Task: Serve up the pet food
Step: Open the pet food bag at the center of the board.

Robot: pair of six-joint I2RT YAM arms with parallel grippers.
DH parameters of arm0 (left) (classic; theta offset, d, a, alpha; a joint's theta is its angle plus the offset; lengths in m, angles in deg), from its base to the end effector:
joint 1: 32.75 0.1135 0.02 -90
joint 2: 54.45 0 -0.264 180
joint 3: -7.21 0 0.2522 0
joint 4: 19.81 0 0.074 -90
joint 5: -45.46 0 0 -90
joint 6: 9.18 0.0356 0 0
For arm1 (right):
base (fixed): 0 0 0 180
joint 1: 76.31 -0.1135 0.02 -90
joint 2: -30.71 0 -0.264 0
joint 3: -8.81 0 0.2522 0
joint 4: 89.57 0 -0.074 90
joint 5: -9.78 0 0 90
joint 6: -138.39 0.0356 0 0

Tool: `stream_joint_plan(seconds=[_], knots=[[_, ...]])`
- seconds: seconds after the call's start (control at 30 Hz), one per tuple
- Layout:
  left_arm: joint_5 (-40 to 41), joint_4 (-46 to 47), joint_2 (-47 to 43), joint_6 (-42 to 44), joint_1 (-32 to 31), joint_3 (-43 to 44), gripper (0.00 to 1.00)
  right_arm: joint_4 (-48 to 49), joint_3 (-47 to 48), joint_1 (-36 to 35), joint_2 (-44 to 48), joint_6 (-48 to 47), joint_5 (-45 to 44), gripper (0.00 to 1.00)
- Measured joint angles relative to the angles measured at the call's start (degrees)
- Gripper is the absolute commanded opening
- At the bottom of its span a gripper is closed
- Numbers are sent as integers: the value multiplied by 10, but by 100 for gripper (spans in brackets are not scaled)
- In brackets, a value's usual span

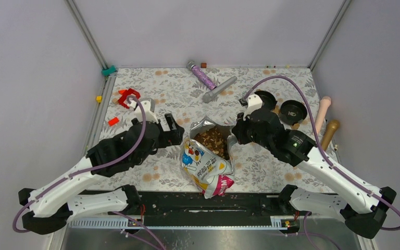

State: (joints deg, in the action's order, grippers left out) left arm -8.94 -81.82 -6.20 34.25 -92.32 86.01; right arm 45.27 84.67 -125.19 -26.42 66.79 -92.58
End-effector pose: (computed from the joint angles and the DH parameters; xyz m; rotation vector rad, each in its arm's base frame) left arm 0.0934 -0.1182 0.3849 -0.1322 2.0430 -0.5141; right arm 0.1458 0.1554 0.3678 -0.4073 2.0197 0.5204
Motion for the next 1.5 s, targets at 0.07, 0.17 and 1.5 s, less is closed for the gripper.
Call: stream_joint_plan(seconds=[0.07,0.17,1.5], knots=[[-14,-7,17,1,0,11,99,0,0,1,0,0,6,9],[-44,-17,31,-5,0,29,99,1,0,2,0,1,15,25],[-145,-206,337,-36,-39,225,24,-141,124,-97,-125,132,-75,50]])
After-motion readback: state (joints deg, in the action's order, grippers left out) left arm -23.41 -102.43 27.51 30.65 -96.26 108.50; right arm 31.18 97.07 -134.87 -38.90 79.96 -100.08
